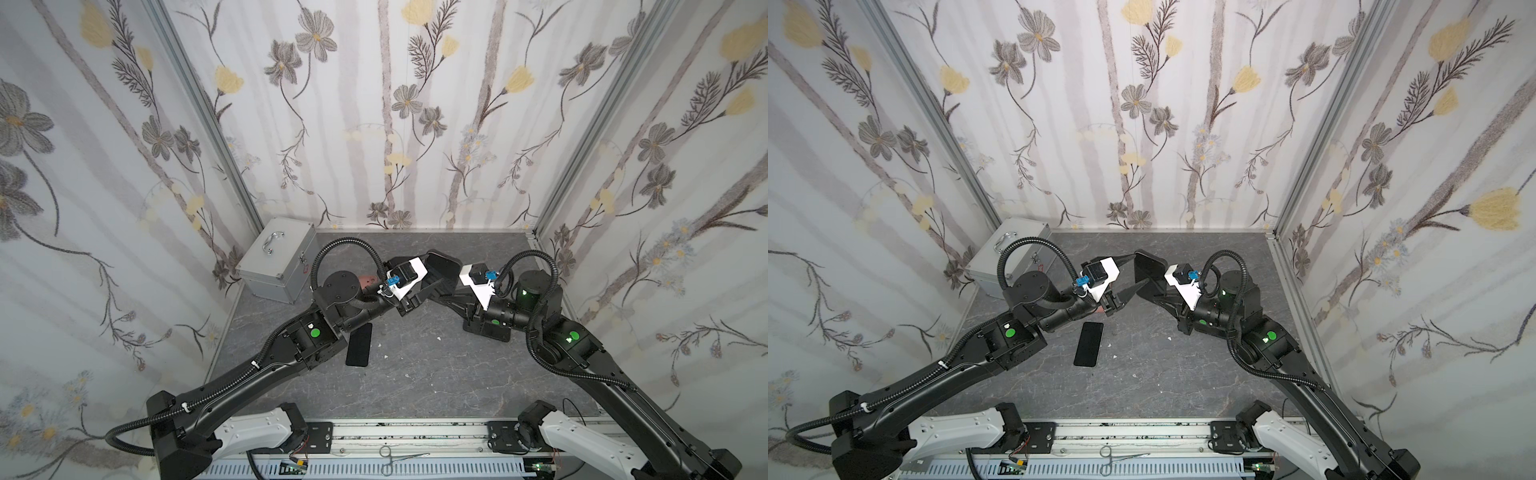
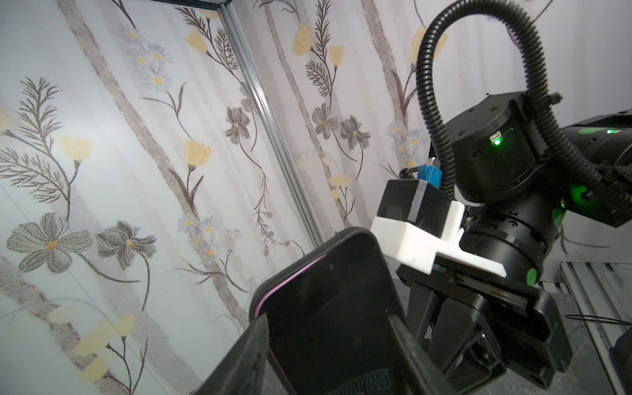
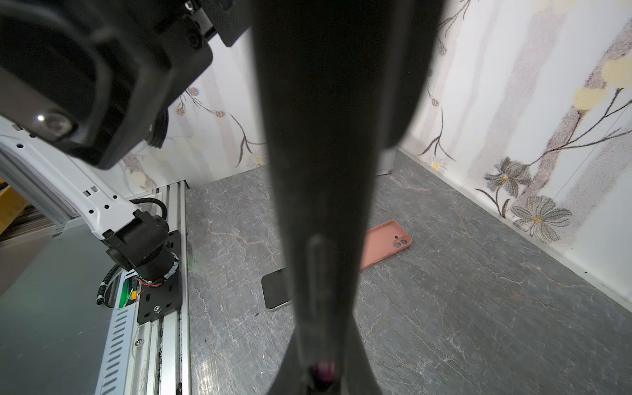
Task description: Take the phone out of the phone case
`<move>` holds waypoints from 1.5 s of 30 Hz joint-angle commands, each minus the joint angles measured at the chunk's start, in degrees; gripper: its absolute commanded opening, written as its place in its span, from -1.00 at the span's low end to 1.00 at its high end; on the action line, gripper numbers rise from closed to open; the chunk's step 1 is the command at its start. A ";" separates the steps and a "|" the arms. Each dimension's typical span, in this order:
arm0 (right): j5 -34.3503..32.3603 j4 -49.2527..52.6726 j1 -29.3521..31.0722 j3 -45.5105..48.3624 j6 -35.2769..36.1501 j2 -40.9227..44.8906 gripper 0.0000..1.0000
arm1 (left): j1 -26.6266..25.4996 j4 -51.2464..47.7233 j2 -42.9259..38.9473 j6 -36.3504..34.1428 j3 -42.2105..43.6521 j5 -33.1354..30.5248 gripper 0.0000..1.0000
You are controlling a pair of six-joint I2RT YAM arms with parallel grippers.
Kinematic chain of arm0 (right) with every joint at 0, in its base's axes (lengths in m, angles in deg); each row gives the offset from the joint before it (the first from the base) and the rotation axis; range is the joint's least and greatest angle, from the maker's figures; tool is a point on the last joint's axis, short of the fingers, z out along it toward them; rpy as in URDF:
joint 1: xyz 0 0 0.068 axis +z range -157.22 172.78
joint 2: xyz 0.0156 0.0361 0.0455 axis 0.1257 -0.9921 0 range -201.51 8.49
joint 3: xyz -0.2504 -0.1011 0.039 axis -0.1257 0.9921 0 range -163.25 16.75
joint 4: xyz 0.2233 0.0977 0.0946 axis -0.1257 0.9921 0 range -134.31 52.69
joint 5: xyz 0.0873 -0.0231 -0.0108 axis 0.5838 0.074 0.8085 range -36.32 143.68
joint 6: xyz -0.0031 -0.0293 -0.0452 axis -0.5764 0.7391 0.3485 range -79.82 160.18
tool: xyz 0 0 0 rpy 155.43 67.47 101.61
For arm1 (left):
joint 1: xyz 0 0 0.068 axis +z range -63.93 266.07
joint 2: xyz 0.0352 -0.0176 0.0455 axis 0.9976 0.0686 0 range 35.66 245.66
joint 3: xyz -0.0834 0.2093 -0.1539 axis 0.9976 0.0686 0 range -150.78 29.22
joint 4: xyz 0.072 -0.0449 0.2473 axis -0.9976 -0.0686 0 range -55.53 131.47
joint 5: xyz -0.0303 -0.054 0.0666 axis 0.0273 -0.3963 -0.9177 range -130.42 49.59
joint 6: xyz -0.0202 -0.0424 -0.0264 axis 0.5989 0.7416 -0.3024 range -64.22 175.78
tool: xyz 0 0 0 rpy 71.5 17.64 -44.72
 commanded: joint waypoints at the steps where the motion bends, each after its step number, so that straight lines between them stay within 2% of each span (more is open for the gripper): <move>1: 3.20 -1.65 0.73 -0.33 4.04 0.29 -1.00 | 0.03 1.20 0.28 -0.05 -0.06 -0.71 0.16; 25: 2.92 -2.00 1.48 -0.32 3.60 0.52 -1.00 | 0.03 1.60 0.19 0.65 0.12 -1.11 0.18; 36: 0.43 1.86 5.00 -2.83 7.93 -0.96 -1.00 | 0.03 1.34 2.02 1.31 -0.06 0.19 0.13; 45: -1.78 1.62 7.25 -3.05 9.18 -0.66 -1.00 | 0.03 0.63 1.87 3.00 0.28 2.04 0.19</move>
